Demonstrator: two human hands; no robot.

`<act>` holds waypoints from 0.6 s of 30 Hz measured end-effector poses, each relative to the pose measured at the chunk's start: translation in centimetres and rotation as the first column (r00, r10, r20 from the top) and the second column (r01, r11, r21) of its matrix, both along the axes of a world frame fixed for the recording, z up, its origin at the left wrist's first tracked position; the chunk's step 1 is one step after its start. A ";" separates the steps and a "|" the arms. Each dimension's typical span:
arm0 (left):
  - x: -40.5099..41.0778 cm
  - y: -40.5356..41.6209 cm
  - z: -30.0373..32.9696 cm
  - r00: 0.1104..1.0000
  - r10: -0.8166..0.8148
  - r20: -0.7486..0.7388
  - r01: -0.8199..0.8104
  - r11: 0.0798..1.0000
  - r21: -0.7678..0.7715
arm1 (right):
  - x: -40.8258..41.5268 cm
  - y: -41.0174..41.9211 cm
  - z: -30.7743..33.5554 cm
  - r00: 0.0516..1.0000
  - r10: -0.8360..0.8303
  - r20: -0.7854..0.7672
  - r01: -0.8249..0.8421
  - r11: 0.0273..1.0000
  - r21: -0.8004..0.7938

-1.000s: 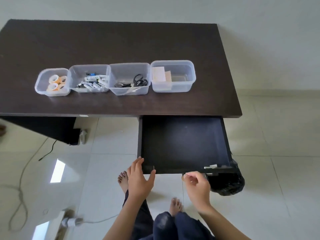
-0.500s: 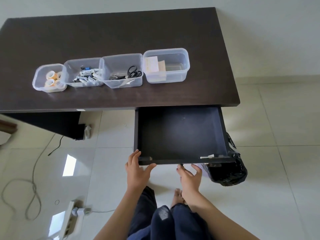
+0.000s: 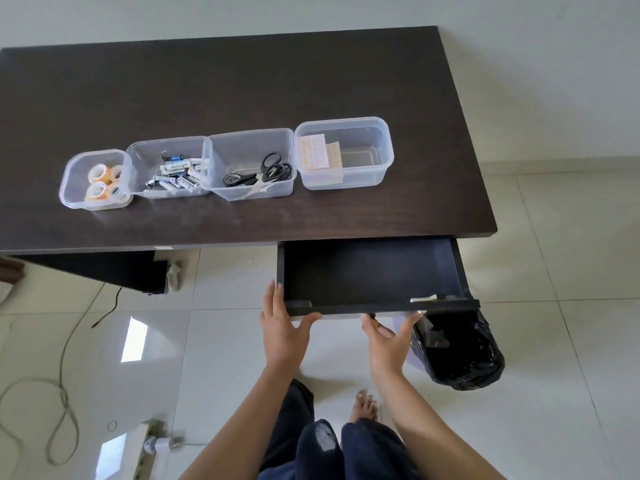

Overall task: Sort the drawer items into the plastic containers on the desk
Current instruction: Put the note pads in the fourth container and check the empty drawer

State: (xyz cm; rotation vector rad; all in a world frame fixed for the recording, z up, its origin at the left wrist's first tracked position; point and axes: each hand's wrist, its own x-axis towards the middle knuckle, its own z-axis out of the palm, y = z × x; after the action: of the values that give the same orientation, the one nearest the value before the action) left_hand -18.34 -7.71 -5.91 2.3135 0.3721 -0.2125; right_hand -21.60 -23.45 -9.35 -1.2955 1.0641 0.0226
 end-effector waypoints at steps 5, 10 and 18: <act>6.8 -0.3 0.2 0.991 -0.022 0.129 0.023 1.000 -0.010 | 7.5 -0.6 -0.6 0.999 -0.007 0.044 0.007 1.000 0.007; 10.1 -1.0 0.2 0.997 0.009 0.078 -0.018 0.994 0.105 | 11.0 -0.8 -1.2 0.999 -0.030 0.039 0.031 0.999 -0.026; 12.0 -1.8 0.5 0.996 0.046 0.078 -0.059 0.984 0.166 | 15.4 -1.2 -0.8 0.993 -0.031 0.113 0.044 0.992 -0.122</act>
State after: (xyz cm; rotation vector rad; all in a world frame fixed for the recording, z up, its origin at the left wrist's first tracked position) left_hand -6.30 -9.48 -5.39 2.4663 0.4278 -0.0717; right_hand -6.23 -24.65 -10.18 -1.3720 1.0069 -0.1447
